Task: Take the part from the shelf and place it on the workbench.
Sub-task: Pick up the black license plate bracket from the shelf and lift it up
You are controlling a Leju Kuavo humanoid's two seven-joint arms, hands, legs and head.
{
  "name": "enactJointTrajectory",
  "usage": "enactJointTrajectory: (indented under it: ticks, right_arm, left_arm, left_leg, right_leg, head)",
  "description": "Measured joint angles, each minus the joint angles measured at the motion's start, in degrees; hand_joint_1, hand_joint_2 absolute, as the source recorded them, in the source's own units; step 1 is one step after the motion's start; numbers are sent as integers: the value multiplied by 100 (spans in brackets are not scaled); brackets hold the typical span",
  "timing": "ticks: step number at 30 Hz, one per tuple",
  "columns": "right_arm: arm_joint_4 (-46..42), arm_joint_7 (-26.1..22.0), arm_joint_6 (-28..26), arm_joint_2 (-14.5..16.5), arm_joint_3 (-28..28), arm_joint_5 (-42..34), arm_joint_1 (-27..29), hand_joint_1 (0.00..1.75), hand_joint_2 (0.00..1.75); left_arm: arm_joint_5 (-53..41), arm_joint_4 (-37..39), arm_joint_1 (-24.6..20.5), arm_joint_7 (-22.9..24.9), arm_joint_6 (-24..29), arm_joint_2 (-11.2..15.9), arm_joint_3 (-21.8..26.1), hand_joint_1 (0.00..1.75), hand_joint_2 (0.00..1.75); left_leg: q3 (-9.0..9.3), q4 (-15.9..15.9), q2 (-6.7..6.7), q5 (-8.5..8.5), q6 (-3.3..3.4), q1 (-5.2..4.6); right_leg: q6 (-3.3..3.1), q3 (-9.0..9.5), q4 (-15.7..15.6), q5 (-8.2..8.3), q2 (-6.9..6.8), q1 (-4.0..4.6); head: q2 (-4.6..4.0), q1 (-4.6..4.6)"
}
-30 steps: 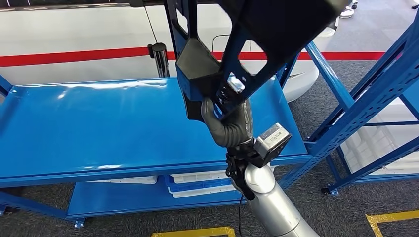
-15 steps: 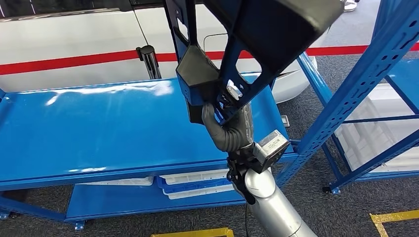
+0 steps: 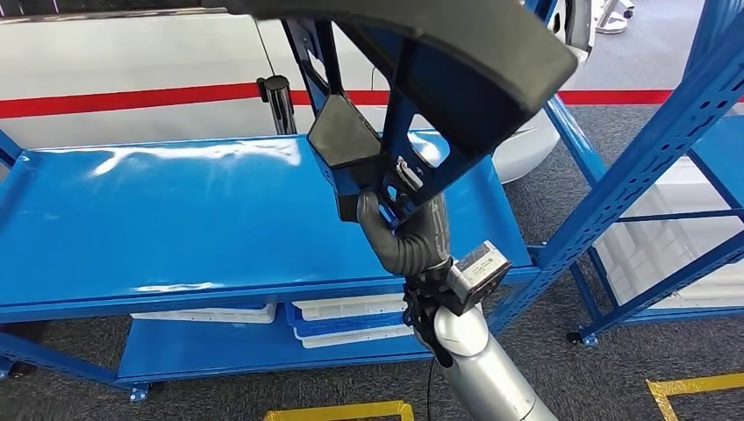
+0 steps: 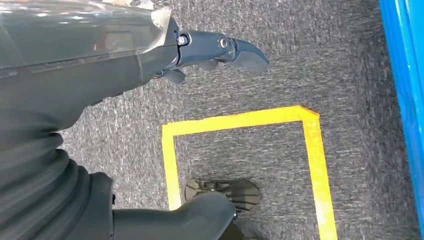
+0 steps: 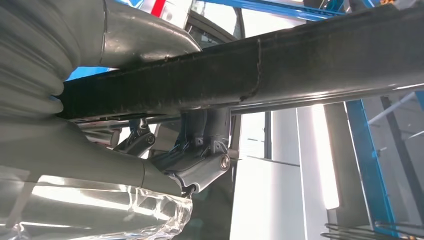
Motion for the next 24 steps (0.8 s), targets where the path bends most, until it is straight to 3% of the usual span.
enactJointTrajectory:
  ticks: [2,3,4,5,7,9,11,13,15,17,18,19,22,24]
  right_arm:
    - [5,-2,0,-1,-3,31,18,171,175]
    - [10,-2,0,-2,-6,42,24,171,175]
    - [14,-2,0,-1,-9,50,27,171,175]
    - [16,-2,-1,0,-14,55,26,171,175]
    - [18,-4,-1,4,-27,62,23,171,175]
    - [20,-5,0,6,-47,65,20,171,175]
    - [22,-6,1,7,-61,67,19,171,175]
    - [23,-7,0,15,-64,72,18,171,175]
    - [26,-8,-1,31,-64,77,18,171,175]
    - [40,-9,-2,41,-64,88,26,171,175]
    - [49,-12,-4,42,-65,97,35,171,175]
    - [56,-16,-6,43,-66,105,46,171,175]
    - [60,-48,-14,57,-74,140,61,171,175]
    - [60,-73,-17,77,-82,173,59,171,175]
  left_arm:
    - [0,0,-1,0,6,-1,0,0,175]
    - [0,0,-1,0,8,-3,0,0,175]
    - [-2,0,-2,1,9,-5,0,0,175]
    - [-4,0,-5,1,12,-7,0,0,175]
    - [-16,0,-19,2,19,-10,0,0,175]
    - [-31,0,-37,9,25,-11,0,0,175]
    - [-46,0,-46,17,33,-13,0,0,175]
    - [-62,0,-48,22,39,-15,-1,0,175]
    - [-79,0,-51,32,41,-17,-1,0,175]
    - [-92,0,-51,48,49,-16,0,0,175]
    - [-95,0,-51,54,54,-15,0,0,175]
    - [-97,0,-52,58,60,-15,0,0,175]
    - [-98,0,-75,60,77,-15,0,0,175]
    - [-100,0,-92,64,89,-15,1,0,175]
  left_leg:
    - [-62,6,5,38,13,-9]
    - [-89,10,6,55,9,-10]
    - [-107,14,5,69,1,-10]
    - [-118,22,3,78,-9,-9]
    - [-146,45,-1,93,-49,-19]
    - [-179,74,-6,114,-107,-34]
    - [-208,100,-13,127,-166,-27]
    - [-293,276,-25,-50,-225,-2]
    - [-519,858,-35,-481,-284,22]
    - [-749,1529,-35,-817,-332,43]
    - [-759,1655,-34,-836,-347,54]
    - [-654,1554,-33,-743,-355,68]
    - [20,491,-40,-338,-343,95]
    - [201,144,-58,-280,-300,68]
  right_leg:
    - [12,-216,641,-270,0,-16]
    - [51,-197,708,-279,0,-24]
    - [103,-50,522,-195,-2,-33]
    - [149,194,140,-60,-5,-44]
    - [170,669,-638,131,-8,-38]
    - [124,804,-910,174,-2,-14]
    - [69,764,-921,214,2,-42]
    - [-22,731,-937,267,-1,-92]
    - [-103,675,-943,320,-9,-97]
    - [-129,605,-939,366,-15,-82]
    - [-127,573,-935,389,-17,-79]
    - [-118,549,-930,408,-16,-79]
    - [-70,492,-894,452,-13,-73]
    - [-4,458,-877,494,-13,-52]
  head:
    - [0,2]
    - [0,2]
    - [0,3]
    - [0,3]
    - [1,-3]
    - [1,-9]
    - [0,-7]
    - [0,-19]
    - [0,-42]
    - [0,-52]
    - [0,-54]
    - [0,-55]
    - [0,-54]
    - [0,-48]
